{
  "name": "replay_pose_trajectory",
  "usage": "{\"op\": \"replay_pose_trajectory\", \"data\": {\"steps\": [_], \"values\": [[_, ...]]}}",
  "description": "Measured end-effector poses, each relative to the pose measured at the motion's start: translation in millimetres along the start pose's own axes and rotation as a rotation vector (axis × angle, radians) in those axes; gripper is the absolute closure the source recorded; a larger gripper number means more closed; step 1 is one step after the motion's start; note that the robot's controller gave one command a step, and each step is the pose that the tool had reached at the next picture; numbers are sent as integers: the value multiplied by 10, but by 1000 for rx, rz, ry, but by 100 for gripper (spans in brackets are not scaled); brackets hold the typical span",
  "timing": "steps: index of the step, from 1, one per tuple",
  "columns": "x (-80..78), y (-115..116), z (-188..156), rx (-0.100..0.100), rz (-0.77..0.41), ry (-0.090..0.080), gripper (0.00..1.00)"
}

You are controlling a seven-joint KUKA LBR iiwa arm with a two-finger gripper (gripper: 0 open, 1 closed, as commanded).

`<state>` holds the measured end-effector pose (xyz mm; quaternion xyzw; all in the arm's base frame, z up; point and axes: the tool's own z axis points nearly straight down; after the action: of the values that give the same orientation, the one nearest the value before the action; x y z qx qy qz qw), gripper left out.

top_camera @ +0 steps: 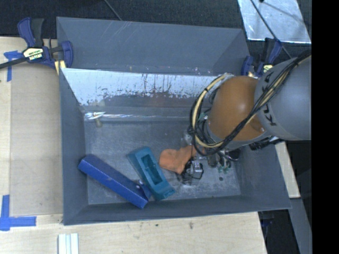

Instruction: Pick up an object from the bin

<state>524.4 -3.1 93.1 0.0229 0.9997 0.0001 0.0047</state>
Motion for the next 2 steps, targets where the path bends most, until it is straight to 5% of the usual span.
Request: {"op": "replay_pose_trajectory", "data": {"steps": [1,2], "values": [[-44,339,203,-1,-10,8,100],[-48,340,202,-2,-11,7,100]]}}
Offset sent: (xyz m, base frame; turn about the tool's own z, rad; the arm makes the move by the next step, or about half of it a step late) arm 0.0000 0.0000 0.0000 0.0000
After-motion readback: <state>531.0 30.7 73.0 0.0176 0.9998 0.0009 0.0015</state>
